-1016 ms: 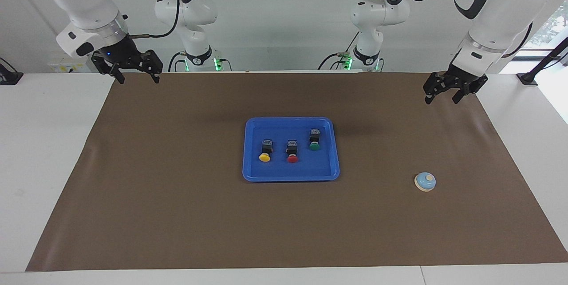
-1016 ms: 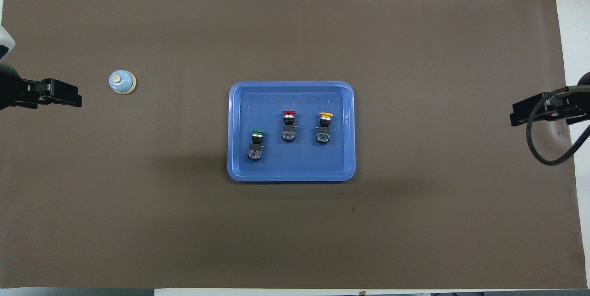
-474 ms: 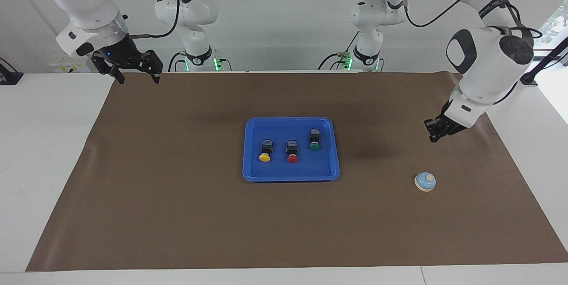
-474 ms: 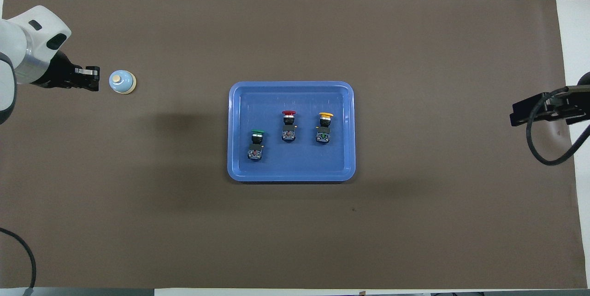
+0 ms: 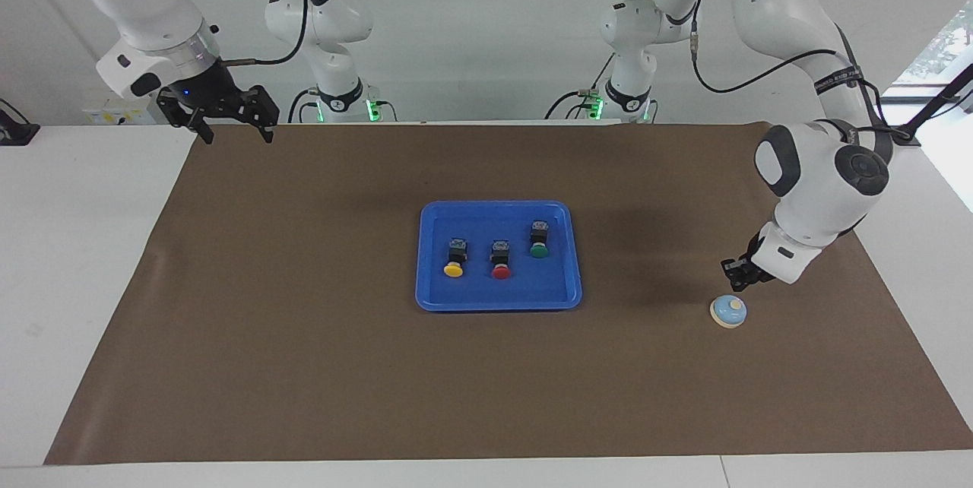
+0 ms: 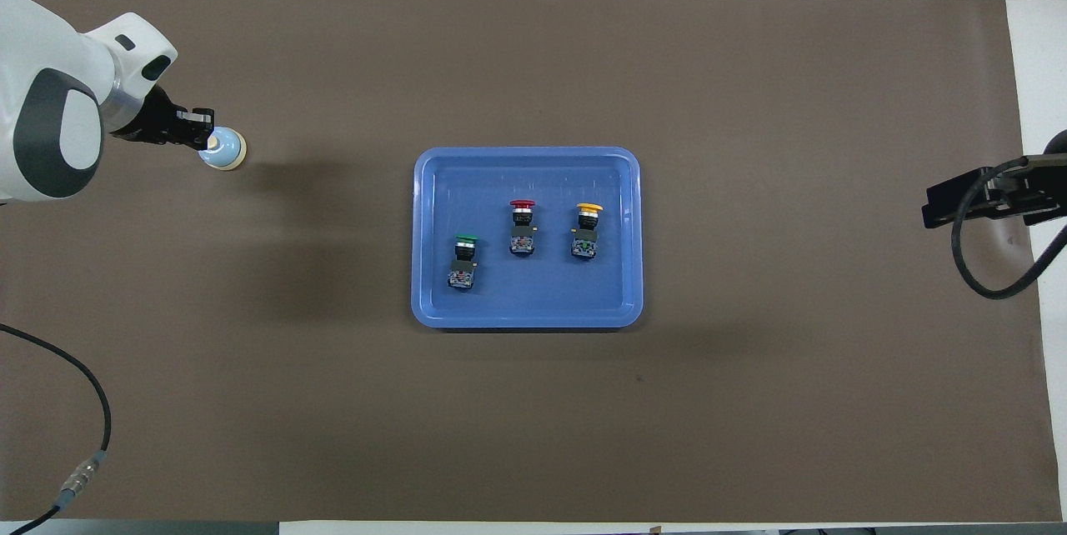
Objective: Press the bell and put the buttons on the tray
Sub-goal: 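Press down on the bell top again with the left gripper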
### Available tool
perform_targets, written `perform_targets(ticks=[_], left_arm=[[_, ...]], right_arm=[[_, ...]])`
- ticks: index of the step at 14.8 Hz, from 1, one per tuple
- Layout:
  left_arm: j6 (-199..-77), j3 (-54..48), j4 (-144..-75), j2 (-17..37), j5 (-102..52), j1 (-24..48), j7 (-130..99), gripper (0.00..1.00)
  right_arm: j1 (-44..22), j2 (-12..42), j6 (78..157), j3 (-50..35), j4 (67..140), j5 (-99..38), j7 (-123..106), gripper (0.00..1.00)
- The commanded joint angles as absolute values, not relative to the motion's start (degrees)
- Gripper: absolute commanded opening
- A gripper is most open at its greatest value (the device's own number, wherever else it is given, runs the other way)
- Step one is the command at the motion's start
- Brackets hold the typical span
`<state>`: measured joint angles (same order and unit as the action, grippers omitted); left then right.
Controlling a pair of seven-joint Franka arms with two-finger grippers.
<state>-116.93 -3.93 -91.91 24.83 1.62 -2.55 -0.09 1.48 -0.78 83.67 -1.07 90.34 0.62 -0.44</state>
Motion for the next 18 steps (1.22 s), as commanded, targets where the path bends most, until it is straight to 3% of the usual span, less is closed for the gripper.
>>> perform_targets(ticks=[1, 11, 18], left_arm=[[-118.65, -3.87, -90.62, 26.45, 3.60, -2.81, -1.05, 0.00], [-121.81, -3.78, -91.67, 27.69, 3.87, -3.34, -1.05, 0.00], [-129.11, -3.34, -97.20, 27.86, 4.04, -3.60, -1.14, 0.00]], right_arm=[[2.55, -2.11, 83.76, -1.93, 91.85, 1.14, -1.85, 1.00], [2.64, -2.11, 83.76, -1.93, 91.85, 1.14, -1.85, 1.00], [2.55, -2.11, 83.76, -1.93, 91.85, 1.14, -1.85, 1.00]])
